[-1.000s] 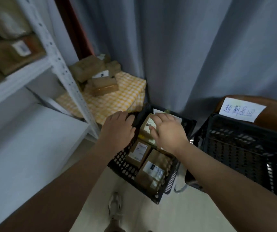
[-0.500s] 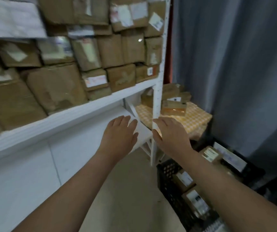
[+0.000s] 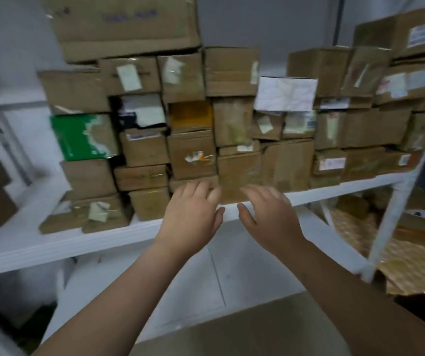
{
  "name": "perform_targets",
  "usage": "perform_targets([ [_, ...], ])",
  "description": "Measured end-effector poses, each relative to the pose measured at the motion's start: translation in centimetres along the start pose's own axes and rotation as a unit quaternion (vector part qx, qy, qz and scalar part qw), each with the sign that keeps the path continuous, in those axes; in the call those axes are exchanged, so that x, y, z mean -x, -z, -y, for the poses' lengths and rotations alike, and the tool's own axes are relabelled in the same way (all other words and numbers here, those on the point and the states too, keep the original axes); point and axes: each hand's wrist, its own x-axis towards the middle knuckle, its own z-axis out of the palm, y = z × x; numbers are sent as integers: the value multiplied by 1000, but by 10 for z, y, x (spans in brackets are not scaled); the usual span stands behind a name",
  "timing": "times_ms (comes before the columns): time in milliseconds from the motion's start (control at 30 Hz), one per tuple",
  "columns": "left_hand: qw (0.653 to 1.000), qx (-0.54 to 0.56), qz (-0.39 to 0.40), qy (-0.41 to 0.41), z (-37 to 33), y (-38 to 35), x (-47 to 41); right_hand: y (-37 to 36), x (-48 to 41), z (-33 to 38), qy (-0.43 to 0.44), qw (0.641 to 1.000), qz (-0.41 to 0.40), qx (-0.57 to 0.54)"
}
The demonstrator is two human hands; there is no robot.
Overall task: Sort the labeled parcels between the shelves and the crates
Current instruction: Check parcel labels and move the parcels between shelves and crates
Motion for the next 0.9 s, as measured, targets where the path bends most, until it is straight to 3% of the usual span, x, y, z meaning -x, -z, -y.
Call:
perform_targets([
  [267, 993, -98, 18, 65, 125, 50, 47, -42, -60, 120, 86, 994, 0, -61],
  [400, 987, -136, -14, 83, 166, 74, 35, -45, -106, 148, 125, 990, 14, -64],
  [633, 974, -160, -125, 100, 227, 124, -28, -4, -191, 178, 188, 971, -126, -72],
  [767, 971, -100, -179, 120, 252, 140, -77, 26, -237, 173, 150, 967, -202, -33],
  [900, 977, 2, -170, 131, 265, 146, -128, 51, -276, 154, 42, 978, -195, 59],
])
